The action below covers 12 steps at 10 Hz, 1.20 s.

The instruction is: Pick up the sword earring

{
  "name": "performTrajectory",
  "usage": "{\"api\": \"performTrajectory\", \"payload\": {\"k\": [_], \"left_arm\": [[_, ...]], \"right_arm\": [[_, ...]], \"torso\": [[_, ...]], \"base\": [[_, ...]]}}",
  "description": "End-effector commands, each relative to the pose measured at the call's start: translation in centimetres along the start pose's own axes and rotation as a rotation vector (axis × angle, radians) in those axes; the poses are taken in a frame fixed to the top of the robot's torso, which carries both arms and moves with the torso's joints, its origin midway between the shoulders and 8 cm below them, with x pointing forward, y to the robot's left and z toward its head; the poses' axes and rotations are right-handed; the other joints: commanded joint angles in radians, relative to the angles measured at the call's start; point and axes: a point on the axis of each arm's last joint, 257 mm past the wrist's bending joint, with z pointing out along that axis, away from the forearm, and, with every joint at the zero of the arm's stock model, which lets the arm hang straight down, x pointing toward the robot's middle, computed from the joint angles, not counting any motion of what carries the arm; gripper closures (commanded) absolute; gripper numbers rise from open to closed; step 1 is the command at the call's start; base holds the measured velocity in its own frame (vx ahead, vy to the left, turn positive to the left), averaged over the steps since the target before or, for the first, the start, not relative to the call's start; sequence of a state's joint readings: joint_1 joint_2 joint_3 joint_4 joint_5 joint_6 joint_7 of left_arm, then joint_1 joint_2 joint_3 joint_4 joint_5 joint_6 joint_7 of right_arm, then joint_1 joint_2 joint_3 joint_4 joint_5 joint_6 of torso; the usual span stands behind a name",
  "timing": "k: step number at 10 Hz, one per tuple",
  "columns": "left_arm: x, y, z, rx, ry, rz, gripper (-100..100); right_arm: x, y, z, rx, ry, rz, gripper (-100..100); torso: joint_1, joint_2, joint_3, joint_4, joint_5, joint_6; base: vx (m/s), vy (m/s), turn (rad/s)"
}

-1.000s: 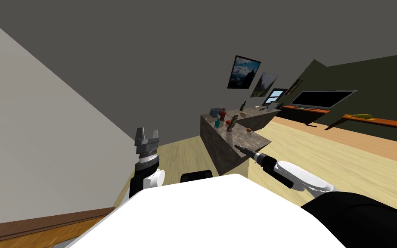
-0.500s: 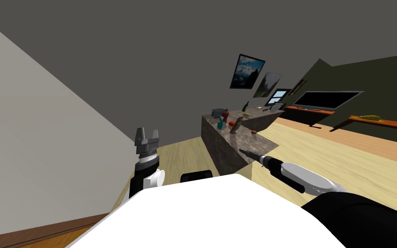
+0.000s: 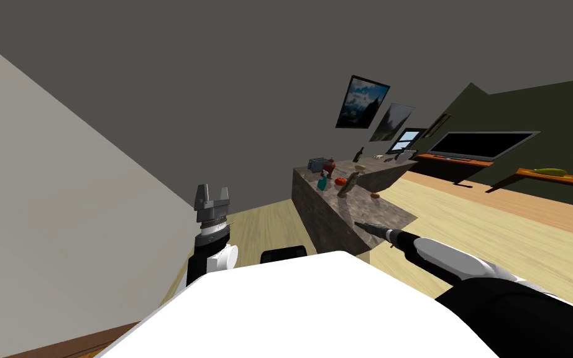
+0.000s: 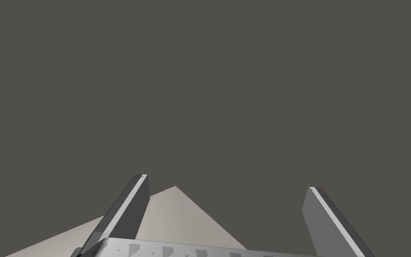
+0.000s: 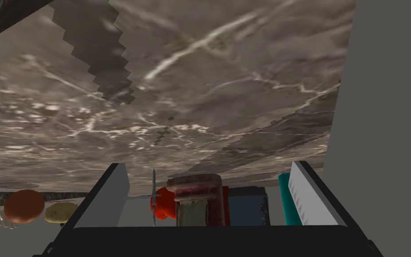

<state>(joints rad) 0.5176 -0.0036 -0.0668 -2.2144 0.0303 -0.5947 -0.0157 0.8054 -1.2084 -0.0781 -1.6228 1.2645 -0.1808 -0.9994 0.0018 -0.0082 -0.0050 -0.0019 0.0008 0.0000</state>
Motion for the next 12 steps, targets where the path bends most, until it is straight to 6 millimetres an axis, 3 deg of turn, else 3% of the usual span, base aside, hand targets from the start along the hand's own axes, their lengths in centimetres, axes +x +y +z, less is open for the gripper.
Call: {"api": "performTrajectory", "payload": {"k": [1, 7, 9, 10, 11, 12], "left_arm": [[0.0, 0.0, 0.0, 0.000, 0.000, 0.000, 0], [0.0, 0.0, 0.0, 0.000, 0.000, 0.000, 0], [0.0, 0.0, 0.0, 0.000, 0.000, 0.000, 0], [0.0, 0.0, 0.0, 0.000, 0.000, 0.000, 0], [0.0, 0.0, 0.0, 0.000, 0.000, 0.000, 0], [0.0, 0.0, 0.0, 0.000, 0.000, 0.000, 0]], "right_arm": [[0.0, -1.3, 0.0, 0.023, 0.017, -0.019, -100], [1.3, -9.0, -2.3, 0.180, 0.129, -0.173, -100], [1.2, -9.0, -2.2, 0.180, 0.131, -0.175, -100], [1.2, -9.1, -2.3, 0.181, 0.131, -0.175, 0], [1.8, -10.2, -2.4, 0.203, 0.133, -0.150, -100], [2.1, -10.8, -2.5, 0.214, 0.134, -0.137, -100]], "torso": [[0.000, 0.000, 0.000, 0.000, 0.000, 0.000], [-0.001, 0.002, 0.001, 0.000, 0.000, 0.000], [0.000, 0.004, 0.002, 0.001, 0.000, 0.000], [-0.001, 0.006, 0.004, 0.001, 0.000, 0.000], [-0.002, 0.008, 0.005, 0.002, -0.001, 0.000], [-0.002, 0.011, 0.006, 0.002, -0.001, -0.001]], "base": [[0.108, 0.013, 0.000], [0.113, 0.026, 0.017], [0.059, 0.025, 0.004], [0.007, 0.003, 0.001], [-0.035, 0.007, 0.224], [-0.078, 0.001, 0.281]]}}
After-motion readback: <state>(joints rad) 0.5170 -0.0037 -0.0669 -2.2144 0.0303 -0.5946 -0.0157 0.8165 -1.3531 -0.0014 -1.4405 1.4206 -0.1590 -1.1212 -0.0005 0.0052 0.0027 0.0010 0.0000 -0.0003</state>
